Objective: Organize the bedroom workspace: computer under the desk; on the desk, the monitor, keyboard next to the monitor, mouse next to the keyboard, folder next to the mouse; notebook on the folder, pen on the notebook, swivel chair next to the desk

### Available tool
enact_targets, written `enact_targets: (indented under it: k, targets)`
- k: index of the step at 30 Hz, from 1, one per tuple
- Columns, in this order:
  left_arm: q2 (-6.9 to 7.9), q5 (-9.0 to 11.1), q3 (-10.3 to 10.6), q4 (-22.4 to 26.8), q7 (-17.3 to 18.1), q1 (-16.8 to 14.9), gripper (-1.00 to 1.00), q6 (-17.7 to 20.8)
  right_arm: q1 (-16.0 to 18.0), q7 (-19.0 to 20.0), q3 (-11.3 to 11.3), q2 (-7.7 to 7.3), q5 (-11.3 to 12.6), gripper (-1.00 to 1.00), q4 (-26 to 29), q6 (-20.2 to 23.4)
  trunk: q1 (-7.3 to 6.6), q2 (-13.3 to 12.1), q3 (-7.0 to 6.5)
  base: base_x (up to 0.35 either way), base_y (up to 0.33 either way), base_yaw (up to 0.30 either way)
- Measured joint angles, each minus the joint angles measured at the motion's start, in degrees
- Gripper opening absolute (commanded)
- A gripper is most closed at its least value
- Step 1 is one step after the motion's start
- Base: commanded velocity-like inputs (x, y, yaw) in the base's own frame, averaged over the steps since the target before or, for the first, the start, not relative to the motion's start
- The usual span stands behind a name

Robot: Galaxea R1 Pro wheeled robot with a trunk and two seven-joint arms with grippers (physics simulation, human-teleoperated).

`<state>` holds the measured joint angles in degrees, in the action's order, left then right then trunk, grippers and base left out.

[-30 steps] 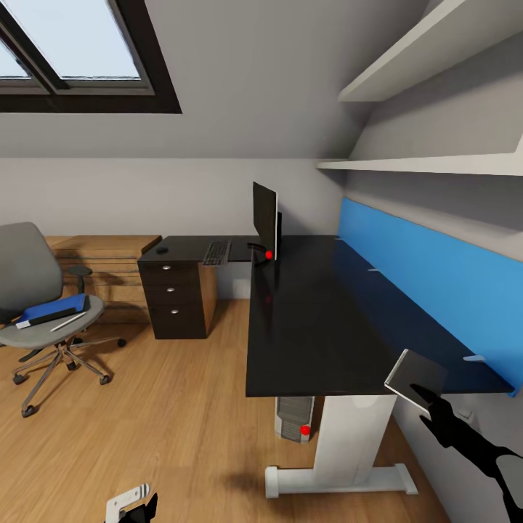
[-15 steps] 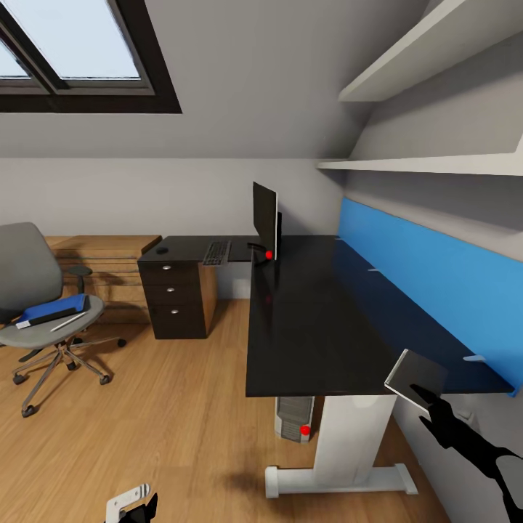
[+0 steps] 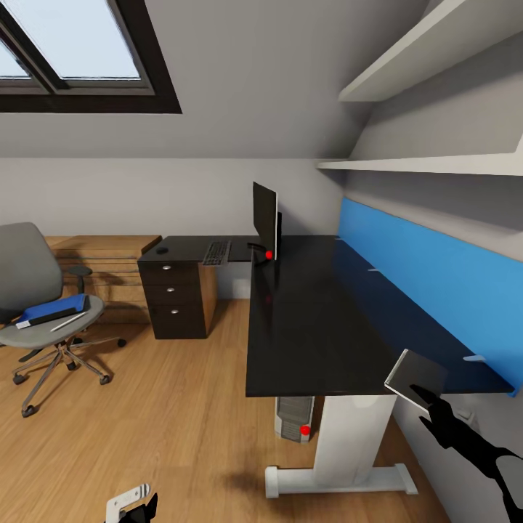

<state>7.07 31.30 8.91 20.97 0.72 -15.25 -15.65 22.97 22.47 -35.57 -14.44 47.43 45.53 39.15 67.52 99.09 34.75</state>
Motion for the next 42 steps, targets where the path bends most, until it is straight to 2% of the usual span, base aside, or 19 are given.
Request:
enact_targets:
  k: [18,23,42]
  targets:
    - [0.08,0.07,-0.01,0.02,-0.07,0.0,1.0,0.0,0.0,0.0,0.0,0.0,0.0,1.0,0.03,0.0,0.0,0.0,0.0,0.0,0.0,0.0]
    - [0.09,0.02,-0.01,0.01,-0.08,0.0,1.0,0.0,0.0,0.0,0.0,0.0,0.02,1.0,0.04,0.0,-1.09,-1.99,-0.89,0.0,0.0,0.0]
    - [0.08,0.08,-0.02,0.01,-0.08,0.0,1.0,0.0,0.0,0.0,0.0,0.0,0.0,1.0,0.07,0.0,-1.1,-2.01,-0.9,0.0,0.0,0.0]
